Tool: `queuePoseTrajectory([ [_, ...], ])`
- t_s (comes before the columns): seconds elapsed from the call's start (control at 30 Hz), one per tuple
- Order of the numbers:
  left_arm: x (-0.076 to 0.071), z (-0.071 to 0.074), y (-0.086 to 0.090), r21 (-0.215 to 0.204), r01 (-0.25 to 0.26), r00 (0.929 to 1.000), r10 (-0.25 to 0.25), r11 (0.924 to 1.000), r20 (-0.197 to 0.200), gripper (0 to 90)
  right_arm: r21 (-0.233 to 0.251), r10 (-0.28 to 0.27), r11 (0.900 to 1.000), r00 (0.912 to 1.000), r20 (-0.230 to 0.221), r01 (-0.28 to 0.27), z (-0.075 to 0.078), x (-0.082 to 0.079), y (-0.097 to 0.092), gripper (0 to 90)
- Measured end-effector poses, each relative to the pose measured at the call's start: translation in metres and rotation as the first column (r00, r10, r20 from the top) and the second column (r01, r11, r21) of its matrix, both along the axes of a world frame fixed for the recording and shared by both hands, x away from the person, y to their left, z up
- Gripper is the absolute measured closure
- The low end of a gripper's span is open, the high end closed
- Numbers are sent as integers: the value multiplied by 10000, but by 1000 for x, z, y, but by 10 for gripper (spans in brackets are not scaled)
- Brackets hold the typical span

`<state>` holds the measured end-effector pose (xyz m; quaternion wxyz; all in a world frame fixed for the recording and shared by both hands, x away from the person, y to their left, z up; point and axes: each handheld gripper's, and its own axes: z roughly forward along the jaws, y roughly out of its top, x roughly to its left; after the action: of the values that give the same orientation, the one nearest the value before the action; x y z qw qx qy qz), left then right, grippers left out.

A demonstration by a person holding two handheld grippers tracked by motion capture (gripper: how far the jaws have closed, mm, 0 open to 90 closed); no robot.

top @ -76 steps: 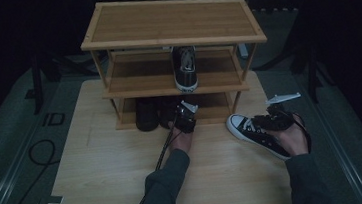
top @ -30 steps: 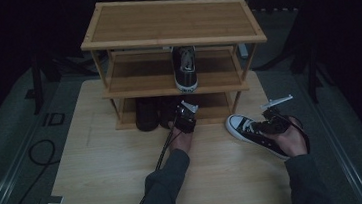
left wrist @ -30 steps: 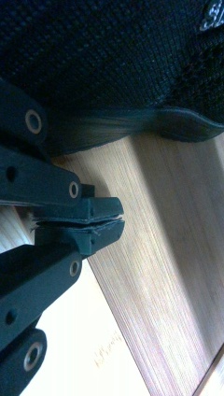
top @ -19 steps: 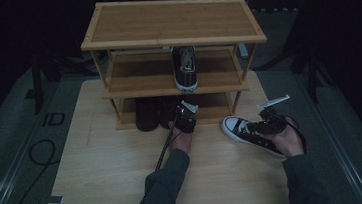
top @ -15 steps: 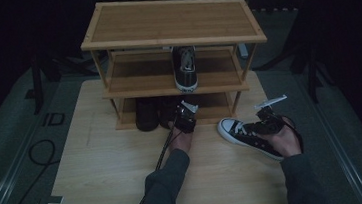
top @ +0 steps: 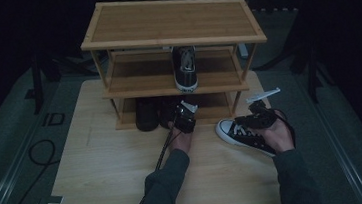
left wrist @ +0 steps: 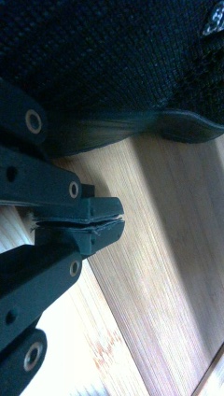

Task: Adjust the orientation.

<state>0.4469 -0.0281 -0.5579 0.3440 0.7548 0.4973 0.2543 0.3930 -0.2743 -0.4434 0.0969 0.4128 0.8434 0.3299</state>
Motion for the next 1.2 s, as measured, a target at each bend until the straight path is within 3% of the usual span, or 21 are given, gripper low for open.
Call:
queuePoseTrajectory([
  [0.3, 0, 0, 0, -4, -12, 10000, 12, 10000, 21, 878, 11, -1014, 9948, 9948, 72, 1014, -9, -15, -43, 855],
  [0.63, 0, 0, 0, -2, -9, 10000, 9, 10000, 21, 879, -51, -1507, 9886, 9884, 165, 1508, -14, -38, -69, 772],
  [0.83, 0, 0, 0, 6, -3, 10000, 3, 10000, 25, 878, -224, -1576, 9873, 9872, -223, 1571, -27, -46, -72, 774],
  [0.9, 0, 0, 0, 3, -4, 10000, 4, 10000, 27, 878, -306, -1450, 9891, 9888, -347, 1440, -31, -47, -71, 847],
  [1.2, 0, 0, 0, 15, -3, 10000, 3, 10000, 27, 878, -416, -907, 9951, 9953, -339, 892, -25, -56, -58, 886],
])
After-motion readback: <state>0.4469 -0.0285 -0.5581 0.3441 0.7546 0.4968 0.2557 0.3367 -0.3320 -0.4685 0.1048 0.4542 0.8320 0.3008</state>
